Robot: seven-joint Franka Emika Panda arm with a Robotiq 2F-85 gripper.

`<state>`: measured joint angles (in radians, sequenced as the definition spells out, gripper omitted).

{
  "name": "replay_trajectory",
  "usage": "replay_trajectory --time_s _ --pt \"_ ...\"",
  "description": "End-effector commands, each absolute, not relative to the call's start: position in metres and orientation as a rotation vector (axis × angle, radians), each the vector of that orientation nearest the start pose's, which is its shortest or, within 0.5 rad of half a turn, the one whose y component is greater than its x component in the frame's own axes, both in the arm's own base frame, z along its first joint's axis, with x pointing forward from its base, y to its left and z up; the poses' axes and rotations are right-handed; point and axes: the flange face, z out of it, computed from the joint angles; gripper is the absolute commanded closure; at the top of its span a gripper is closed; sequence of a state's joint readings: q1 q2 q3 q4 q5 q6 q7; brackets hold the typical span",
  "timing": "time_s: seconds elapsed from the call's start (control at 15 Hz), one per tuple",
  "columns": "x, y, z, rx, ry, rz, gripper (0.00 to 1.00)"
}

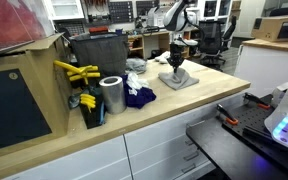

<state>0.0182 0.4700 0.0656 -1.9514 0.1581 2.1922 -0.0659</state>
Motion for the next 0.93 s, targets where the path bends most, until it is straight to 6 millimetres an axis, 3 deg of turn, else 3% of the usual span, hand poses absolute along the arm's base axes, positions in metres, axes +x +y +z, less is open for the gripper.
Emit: replay_trajectory --time_s 0.0,0.53,0.6,0.73,0.87 --pt "0.587 0.078 0.24 -3.043 -0.087 0.307 0.99" --pt "0.582 0.131 0.264 -3.154 -0.205 0.252 0.97" --pt "0.579 0.131 0.269 -3.156 -0.211 0.252 0.72" --pt "0.58 0.13 0.27 -3.156 -0.215 0.244 0.68" --pt "0.581 0.117 0.272 -3.145 -0.184 0.236 0.53"
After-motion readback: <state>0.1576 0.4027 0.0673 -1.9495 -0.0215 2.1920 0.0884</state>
